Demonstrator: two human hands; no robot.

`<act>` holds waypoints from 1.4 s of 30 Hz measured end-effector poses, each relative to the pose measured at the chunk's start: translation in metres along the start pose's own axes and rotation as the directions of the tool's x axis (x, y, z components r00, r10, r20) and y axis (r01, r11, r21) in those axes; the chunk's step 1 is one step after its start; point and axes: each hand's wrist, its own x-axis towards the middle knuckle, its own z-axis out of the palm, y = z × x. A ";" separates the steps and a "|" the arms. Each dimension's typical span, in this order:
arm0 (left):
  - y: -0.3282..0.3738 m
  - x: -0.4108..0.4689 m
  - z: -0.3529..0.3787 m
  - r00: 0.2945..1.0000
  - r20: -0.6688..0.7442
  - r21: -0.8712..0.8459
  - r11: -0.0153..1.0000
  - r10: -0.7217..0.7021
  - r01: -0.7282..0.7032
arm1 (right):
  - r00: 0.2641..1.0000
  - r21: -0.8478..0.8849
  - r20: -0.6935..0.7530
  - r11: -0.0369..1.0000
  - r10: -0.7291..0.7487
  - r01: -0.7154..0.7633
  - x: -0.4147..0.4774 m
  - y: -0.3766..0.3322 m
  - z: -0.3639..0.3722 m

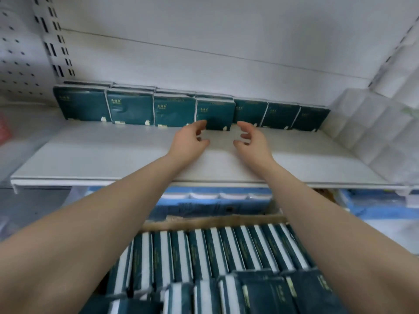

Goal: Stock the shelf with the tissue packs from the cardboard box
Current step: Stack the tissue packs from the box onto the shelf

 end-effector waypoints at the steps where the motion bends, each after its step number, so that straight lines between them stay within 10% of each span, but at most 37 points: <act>1: 0.006 -0.009 -0.001 1.000 -0.006 -0.018 1.000 0.020 -0.020 | 1.000 -0.015 0.000 1.000 -0.017 0.017 -0.009 0.000 -0.009; 11: 0.074 -0.109 0.026 0.969 0.217 -0.095 0.990 0.122 -0.103 | 0.998 -0.114 0.050 0.993 -0.030 0.035 -0.118 -0.013 -0.099; 21: 0.115 -0.193 0.080 0.714 0.697 0.202 0.937 0.067 -0.285 | 0.946 -0.368 0.170 0.909 0.275 -0.198 -0.244 0.021 -0.151; 31: 0.123 -0.212 0.126 0.742 0.671 0.314 0.898 0.019 -0.307 | 0.903 -0.540 -0.122 0.736 0.412 -0.409 -0.289 0.041 -0.185; 42: 0.138 -0.209 0.174 0.733 0.679 0.303 0.900 0.027 -0.313 | 0.681 -0.414 -0.065 0.602 0.729 -0.683 -0.310 0.058 -0.195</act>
